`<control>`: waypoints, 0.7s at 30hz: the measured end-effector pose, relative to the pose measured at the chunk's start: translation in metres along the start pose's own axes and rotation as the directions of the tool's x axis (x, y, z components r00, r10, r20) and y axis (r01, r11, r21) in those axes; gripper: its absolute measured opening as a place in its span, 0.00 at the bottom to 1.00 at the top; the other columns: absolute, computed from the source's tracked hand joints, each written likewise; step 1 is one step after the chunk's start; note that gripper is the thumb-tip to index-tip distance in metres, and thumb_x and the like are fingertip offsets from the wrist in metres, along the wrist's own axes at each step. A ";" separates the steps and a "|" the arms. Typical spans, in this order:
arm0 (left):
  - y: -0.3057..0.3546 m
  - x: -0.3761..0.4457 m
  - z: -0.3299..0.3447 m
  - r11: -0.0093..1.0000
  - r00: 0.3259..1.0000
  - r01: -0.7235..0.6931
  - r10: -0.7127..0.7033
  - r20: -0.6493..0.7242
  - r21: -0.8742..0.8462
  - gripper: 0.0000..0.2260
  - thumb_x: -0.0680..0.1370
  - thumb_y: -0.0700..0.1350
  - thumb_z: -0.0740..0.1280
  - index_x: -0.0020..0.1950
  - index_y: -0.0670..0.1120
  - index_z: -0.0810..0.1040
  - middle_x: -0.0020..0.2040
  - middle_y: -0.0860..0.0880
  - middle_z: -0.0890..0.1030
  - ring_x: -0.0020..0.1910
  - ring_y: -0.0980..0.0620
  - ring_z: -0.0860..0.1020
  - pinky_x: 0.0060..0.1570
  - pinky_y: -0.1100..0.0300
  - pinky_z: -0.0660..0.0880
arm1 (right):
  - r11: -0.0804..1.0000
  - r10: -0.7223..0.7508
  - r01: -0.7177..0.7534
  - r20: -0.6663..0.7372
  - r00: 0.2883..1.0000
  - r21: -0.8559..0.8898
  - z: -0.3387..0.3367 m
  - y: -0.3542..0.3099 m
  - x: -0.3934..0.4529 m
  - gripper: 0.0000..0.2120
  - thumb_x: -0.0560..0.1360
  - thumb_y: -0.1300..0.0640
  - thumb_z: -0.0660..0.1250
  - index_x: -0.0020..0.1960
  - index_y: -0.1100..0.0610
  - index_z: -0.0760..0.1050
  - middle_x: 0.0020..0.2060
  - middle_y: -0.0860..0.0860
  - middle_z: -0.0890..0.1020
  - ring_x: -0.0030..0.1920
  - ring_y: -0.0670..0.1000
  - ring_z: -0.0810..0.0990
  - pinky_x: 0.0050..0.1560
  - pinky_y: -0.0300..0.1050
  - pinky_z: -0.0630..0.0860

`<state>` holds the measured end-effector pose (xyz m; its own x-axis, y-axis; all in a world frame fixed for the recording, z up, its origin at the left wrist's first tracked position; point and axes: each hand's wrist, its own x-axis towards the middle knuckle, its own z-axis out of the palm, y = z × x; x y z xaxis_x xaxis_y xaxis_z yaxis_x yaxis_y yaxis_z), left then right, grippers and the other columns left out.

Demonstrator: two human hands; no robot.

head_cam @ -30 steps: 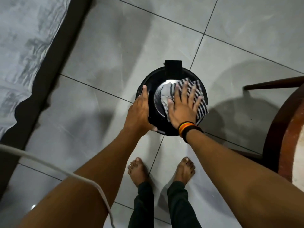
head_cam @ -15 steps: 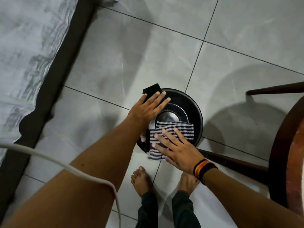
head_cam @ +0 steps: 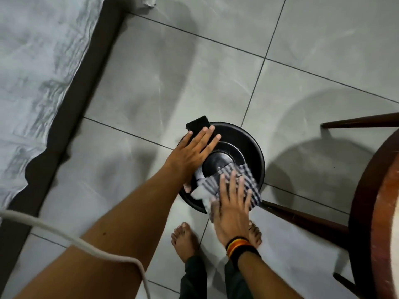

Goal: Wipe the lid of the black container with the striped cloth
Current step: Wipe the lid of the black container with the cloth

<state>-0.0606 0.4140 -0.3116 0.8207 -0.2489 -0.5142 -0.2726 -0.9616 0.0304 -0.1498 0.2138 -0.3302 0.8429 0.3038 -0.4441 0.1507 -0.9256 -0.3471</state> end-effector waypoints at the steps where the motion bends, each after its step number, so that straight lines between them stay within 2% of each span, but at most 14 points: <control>1: 0.001 -0.004 0.000 1.000 1.000 0.008 -0.008 -0.007 0.009 0.77 0.51 0.60 0.86 0.84 0.43 0.37 0.85 0.39 0.39 0.85 0.41 0.42 0.82 0.42 0.48 | 0.993 0.099 -0.095 -0.055 0.994 0.070 -0.007 0.001 0.015 0.31 0.82 0.45 0.47 0.82 0.50 0.42 0.82 0.55 0.42 0.81 0.58 0.39 0.79 0.66 0.43; 3: 0.003 -0.015 0.003 1.000 1.000 0.002 -0.002 0.007 -0.004 0.74 0.56 0.59 0.85 0.84 0.41 0.38 0.85 0.39 0.40 0.85 0.40 0.41 0.83 0.42 0.46 | 0.954 0.261 -0.236 -0.126 0.957 0.187 -0.025 -0.002 0.051 0.32 0.82 0.44 0.48 0.82 0.54 0.45 0.82 0.58 0.45 0.82 0.61 0.43 0.79 0.67 0.45; 4: 0.003 -0.021 0.004 1.000 1.000 0.001 -0.001 0.018 -0.014 0.71 0.59 0.59 0.85 0.84 0.41 0.38 0.85 0.39 0.40 0.85 0.41 0.41 0.83 0.43 0.44 | 0.950 0.273 -0.245 -0.141 0.951 0.191 -0.035 -0.004 0.069 0.32 0.81 0.45 0.50 0.82 0.56 0.49 0.82 0.59 0.48 0.82 0.62 0.46 0.79 0.67 0.46; 6: 0.004 -0.029 0.005 0.999 0.999 0.017 -0.016 0.044 -0.037 0.67 0.63 0.57 0.83 0.84 0.40 0.38 0.85 0.41 0.41 0.85 0.42 0.41 0.83 0.46 0.41 | 0.985 0.152 -0.138 -0.136 0.979 0.106 -0.052 -0.012 0.100 0.31 0.80 0.47 0.51 0.81 0.56 0.55 0.82 0.57 0.54 0.81 0.61 0.50 0.79 0.66 0.46; 8: 0.003 -0.028 0.004 0.997 0.997 0.026 -0.021 0.071 -0.069 0.66 0.64 0.56 0.83 0.84 0.41 0.39 0.86 0.42 0.42 0.85 0.43 0.42 0.82 0.48 0.40 | 0.999 -0.049 0.050 -0.050 0.998 0.021 -0.068 -0.022 0.129 0.29 0.80 0.48 0.51 0.79 0.55 0.60 0.80 0.55 0.60 0.81 0.58 0.53 0.80 0.64 0.46; 11: 0.001 -0.026 0.002 0.991 0.993 0.029 -0.014 0.114 -0.128 0.64 0.65 0.54 0.83 0.84 0.41 0.41 0.86 0.43 0.43 0.85 0.43 0.42 0.82 0.49 0.40 | 0.965 -0.262 0.263 0.105 0.959 0.002 -0.086 -0.035 0.165 0.26 0.81 0.50 0.51 0.76 0.58 0.63 0.77 0.57 0.67 0.79 0.57 0.59 0.80 0.58 0.50; 15: 0.001 -0.028 0.001 0.987 0.994 0.037 -0.019 0.109 -0.157 0.64 0.65 0.52 0.83 0.84 0.42 0.38 0.86 0.43 0.41 0.85 0.43 0.40 0.81 0.50 0.39 | 0.909 -0.406 0.416 0.172 0.897 -0.021 -0.105 -0.023 0.177 0.25 0.80 0.51 0.53 0.75 0.60 0.64 0.72 0.61 0.72 0.74 0.59 0.67 0.77 0.53 0.59; 17: 0.002 -0.030 -0.001 0.987 0.994 0.049 -0.033 0.105 -0.153 0.66 0.65 0.52 0.83 0.84 0.43 0.37 0.86 0.44 0.39 0.85 0.44 0.39 0.82 0.49 0.41 | 0.938 -0.336 0.342 0.091 0.937 -0.060 -0.104 -0.005 0.168 0.25 0.80 0.50 0.52 0.74 0.58 0.65 0.72 0.59 0.73 0.73 0.59 0.69 0.76 0.56 0.62; 19: 0.002 -0.030 -0.002 0.985 0.994 0.060 -0.044 0.100 -0.164 0.66 0.64 0.53 0.83 0.84 0.43 0.36 0.85 0.45 0.37 0.85 0.44 0.39 0.83 0.48 0.42 | 0.994 -0.108 0.107 -0.051 0.993 -0.016 -0.097 0.017 0.144 0.25 0.80 0.48 0.51 0.74 0.57 0.65 0.70 0.58 0.74 0.71 0.60 0.70 0.72 0.58 0.67; 21: 0.001 -0.030 0.000 0.984 0.996 0.061 -0.049 0.078 -0.167 0.66 0.65 0.54 0.83 0.84 0.44 0.36 0.85 0.45 0.37 0.85 0.45 0.39 0.83 0.47 0.43 | 0.989 0.112 -0.099 -0.112 0.987 0.110 -0.085 0.035 0.108 0.25 0.81 0.48 0.50 0.74 0.59 0.64 0.71 0.59 0.73 0.70 0.62 0.69 0.71 0.57 0.68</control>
<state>-0.0855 0.4210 -0.2966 0.7912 -0.1917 -0.5807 -0.1341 -0.9809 0.1412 -0.0093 0.1955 -0.3202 0.9068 0.1714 -0.3851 0.0085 -0.9209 -0.3898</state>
